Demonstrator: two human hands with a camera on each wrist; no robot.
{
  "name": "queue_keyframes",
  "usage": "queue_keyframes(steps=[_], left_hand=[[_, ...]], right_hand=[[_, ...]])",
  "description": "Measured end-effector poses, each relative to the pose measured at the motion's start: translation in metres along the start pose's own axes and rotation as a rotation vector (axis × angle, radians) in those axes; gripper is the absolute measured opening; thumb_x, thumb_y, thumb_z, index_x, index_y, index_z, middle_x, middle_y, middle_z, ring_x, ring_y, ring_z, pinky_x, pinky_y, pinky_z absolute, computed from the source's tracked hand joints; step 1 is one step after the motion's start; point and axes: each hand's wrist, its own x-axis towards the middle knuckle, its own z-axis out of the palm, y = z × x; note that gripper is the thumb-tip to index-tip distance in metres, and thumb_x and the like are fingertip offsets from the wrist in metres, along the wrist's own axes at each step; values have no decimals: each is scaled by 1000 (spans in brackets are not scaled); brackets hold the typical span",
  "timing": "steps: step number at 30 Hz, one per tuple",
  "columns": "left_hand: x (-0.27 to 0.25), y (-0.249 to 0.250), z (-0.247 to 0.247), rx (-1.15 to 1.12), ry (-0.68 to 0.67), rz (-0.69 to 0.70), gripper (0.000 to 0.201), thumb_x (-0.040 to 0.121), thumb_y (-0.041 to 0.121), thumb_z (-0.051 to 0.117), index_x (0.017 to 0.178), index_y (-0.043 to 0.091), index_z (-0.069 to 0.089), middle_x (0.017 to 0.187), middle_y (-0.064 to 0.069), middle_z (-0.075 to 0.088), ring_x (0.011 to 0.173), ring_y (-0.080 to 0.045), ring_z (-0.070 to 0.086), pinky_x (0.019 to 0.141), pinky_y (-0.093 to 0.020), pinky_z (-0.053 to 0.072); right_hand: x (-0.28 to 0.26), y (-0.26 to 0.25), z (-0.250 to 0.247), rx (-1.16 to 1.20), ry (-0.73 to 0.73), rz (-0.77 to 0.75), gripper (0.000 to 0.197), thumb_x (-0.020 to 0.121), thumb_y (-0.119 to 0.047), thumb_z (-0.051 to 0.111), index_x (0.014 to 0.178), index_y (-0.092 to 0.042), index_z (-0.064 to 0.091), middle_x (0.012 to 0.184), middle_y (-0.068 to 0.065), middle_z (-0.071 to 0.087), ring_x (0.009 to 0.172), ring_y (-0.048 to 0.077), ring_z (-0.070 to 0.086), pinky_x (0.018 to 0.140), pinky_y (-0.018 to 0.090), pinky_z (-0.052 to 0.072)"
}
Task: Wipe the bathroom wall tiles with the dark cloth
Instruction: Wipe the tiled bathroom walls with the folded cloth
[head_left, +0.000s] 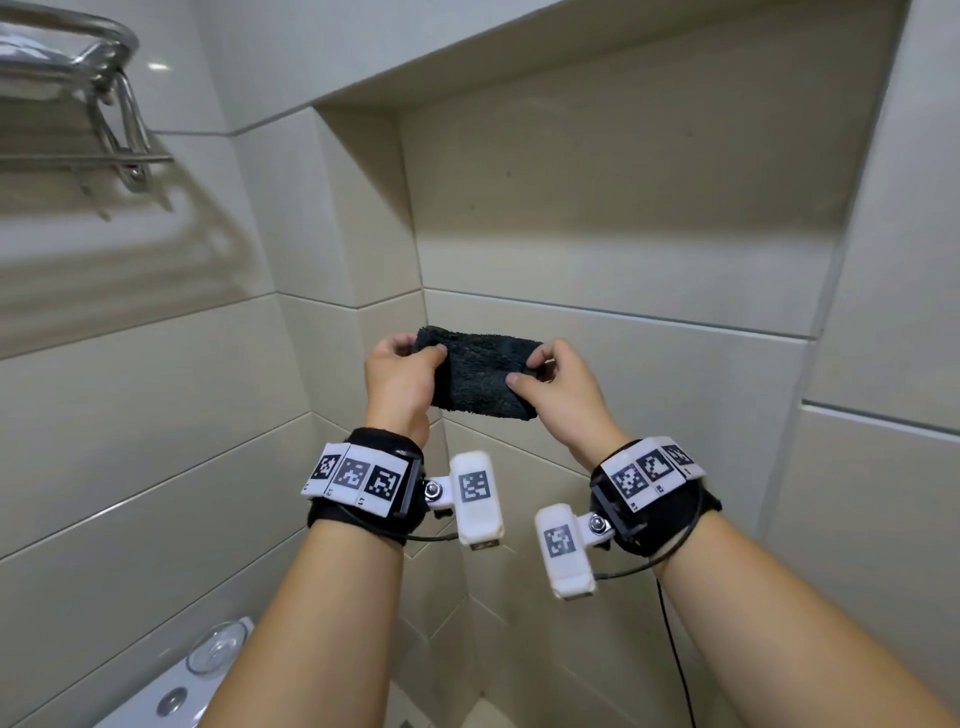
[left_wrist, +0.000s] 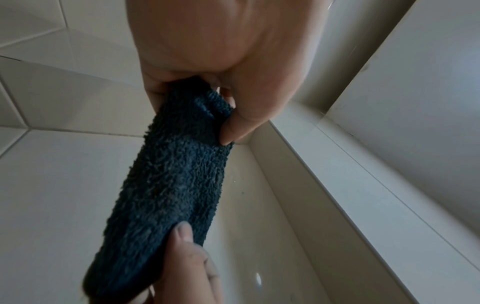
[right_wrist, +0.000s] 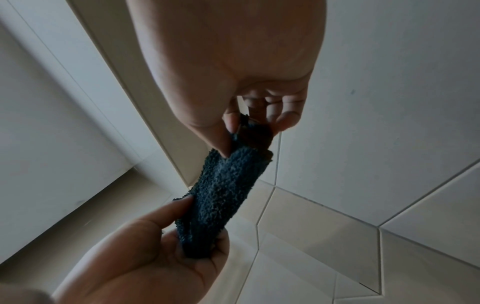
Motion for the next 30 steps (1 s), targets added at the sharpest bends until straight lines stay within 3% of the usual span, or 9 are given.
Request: queue_keyframes(steps=[6,9,13,15,19,23,27,29,30], left_hand=[[0,5,-6,-18,-22,7,23,89,-4,64,87,17,55,102,-15,63,84,-25,61,64,-29,51],[7,11,-3,-36,-70,15,22,89,-4,64,88,16,56,99,-14,64,77,-22,62,63,-29,51],[16,23,2,-41,-164,40,17,87,-4,66,97,10,61,99,-13,65,84,-25,63,70,-32,51],[22,34,6,-48,-213,52,20,87,-5,66,92,14,59,98,-11,64,85,-24,63,69,-32,51],[31,59,18,-20,-344,123,25,88,-5,65,87,18,57,92,-5,63,79,-19,63,60,-29,51],[39,78,37,54,-480,222,24,86,-6,66,86,17,59,93,-5,64,80,-18,62,65,-29,50],[46,92,59,126,-609,327,29,81,-9,69,81,19,59,86,-3,63,79,-18,62,70,-28,52],[48,100,69,144,-684,377,31,80,-11,68,79,18,59,84,-3,63,78,-18,62,68,-26,51],[49,103,75,152,-713,404,32,80,-12,68,78,18,59,83,-2,63,78,-18,62,69,-27,51]], right_hand=[[-7,-10,-1,-2,6,-25,26,66,-36,70,80,-27,50,73,-4,55,65,14,47,66,36,43],[-4,-15,-2,-11,32,-39,27,66,-37,71,80,-27,50,75,-4,55,67,15,48,67,37,44],[2,-23,-3,-54,77,-27,33,60,-46,69,81,-28,50,78,-2,57,69,17,50,71,45,49],[5,-31,-6,-95,97,-26,32,63,-44,71,82,-28,51,79,0,58,70,19,52,71,45,49],[14,-52,-19,-229,136,-38,26,79,-24,74,90,-25,50,88,2,58,75,20,53,66,32,40],[20,-79,-37,-425,252,-113,30,84,-24,71,107,-24,52,114,0,50,100,10,47,77,23,30],[29,-100,-50,-494,287,-143,43,84,-28,70,125,-25,53,124,-4,52,110,15,53,92,31,42],[32,-109,-53,-487,298,-131,45,84,-28,68,127,-28,53,124,-6,53,101,19,59,89,39,51],[33,-112,-55,-494,308,-119,44,86,-27,67,127,-28,53,125,-7,54,94,18,59,80,35,53]])
